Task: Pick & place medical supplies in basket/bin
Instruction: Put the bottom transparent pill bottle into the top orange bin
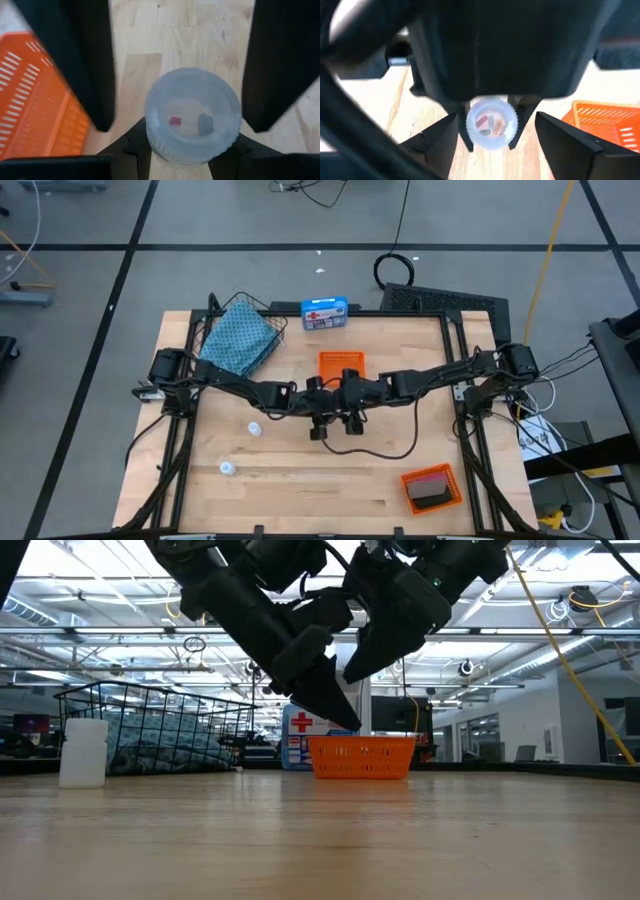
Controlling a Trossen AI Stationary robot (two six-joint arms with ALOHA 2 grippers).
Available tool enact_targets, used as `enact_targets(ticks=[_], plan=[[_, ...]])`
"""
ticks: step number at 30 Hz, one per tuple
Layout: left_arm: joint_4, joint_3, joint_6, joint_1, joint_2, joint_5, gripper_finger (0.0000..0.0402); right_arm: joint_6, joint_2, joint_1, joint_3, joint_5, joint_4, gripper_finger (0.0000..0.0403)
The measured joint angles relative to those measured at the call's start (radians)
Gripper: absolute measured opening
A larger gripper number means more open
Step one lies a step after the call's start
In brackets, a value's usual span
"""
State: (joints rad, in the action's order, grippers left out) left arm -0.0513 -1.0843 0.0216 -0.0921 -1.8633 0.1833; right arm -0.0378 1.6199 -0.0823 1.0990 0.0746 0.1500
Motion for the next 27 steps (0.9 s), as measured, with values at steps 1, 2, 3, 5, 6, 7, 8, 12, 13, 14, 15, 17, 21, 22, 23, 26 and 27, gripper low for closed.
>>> enact_targets(ticks=[1, 2, 3, 5, 6, 7, 8, 12, 13, 14, 15, 17, 21, 22, 23, 26, 27], plan=[[-0.001, 0.0, 0.0, 0.0, 0.0, 0.0, 0.0143, -0.001, 0.0, 0.0, 0.0, 0.0, 0.004, 0.0241], [-0.002, 0.0, 0.002, 0.0, 0.0, 0.0, 0.0143, -0.001, 0.0, 0.0, 0.0, 0.0, 0.005, 0.0231], [-0.003, 0.0, 0.003, 0.0, 0.0, 0.0, 0.0143, -0.001, 0.0, 0.0, 0.0, 0.0, 0.005, 0.022], [-0.003, 0.0, 0.004, 0.0, 0.0, 0.0, 0.0143, -0.001, 0.0, 0.0, 0.0, 0.0, 0.009, 0.0199], [-0.003, 0.0, 0.004, 0.0, 0.0, 0.0, 0.0143, -0.001, 0.0, 0.0, 0.0, 0.0, 0.011, 0.0189], [-0.005, 0.0, 0.004, 0.0, 0.0, 0.0, 0.0143, -0.001, 0.0, 0.0, 0.0, 0.0, 0.012, 0.0181], [-0.007, 0.0, 0.004, 0.0, 0.0, 0.0, 0.0143, -0.001, 0.0, 0.0, 0.0, 0.0, 0.012, 0.0173], [-0.014, 0.0, 0.006, 0.0, 0.0, 0.0, 0.0143, -0.008, 0.0, 0.0, 0.0, 0.0, 0.012, 0.0147], [-0.014, 0.0, 0.006, 0.0, 0.0, 0.0, 0.0143, -0.009, 0.0, 0.0, 0.0, 0.0, 0.012, 0.0141], [-0.015, 0.0, 0.006, 0.0, 0.0, 0.0, 0.0143, -0.009, 0.0, 0.0, 0.0, 0.001, 0.013, 0.0136], [-0.017, 0.0, 0.004, 0.0, 0.0, -0.001, 0.0143, -0.012, 0.0, 0.0, 0.0, 0.001, 0.013, 0.0131], [-0.018, 0.0, -0.01, -0.001, 0.0, 0.0, 0.0143, -0.017, 0.0, 0.0, 0.0, 0.002, 0.014, 0.0126], [-0.019, 0.0, -0.009, -0.002, 0.0, 0.002, 0.0147, -0.027, 0.0, 0.0, 0.0, 0.002, 0.014, 0.0125], [-0.019, 0.0, -0.002, -0.002, 0.0, 0.002, 0.0161, -0.027, 0.0, 0.0, 0.0, 0.003, 0.013, 0.0125], [-0.019, 0.0, 0.008, -0.002, 0.0, 0.001, 0.0182, -0.028, -0.001, 0.0, 0.0, 0.004, 0.013, 0.0125], [-0.004, 0.0, 0.055, -0.002, 0.018, -0.002, 0.0257, -0.03, -0.016, 0.004, -0.001, 0.006, 0.038, 0.0125], [-0.008, 0.0, 0.07, -0.002, 0.028, -0.001, 0.028, -0.03, -0.022, 0.008, 0.0, 0.007, 0.042, 0.0125]])
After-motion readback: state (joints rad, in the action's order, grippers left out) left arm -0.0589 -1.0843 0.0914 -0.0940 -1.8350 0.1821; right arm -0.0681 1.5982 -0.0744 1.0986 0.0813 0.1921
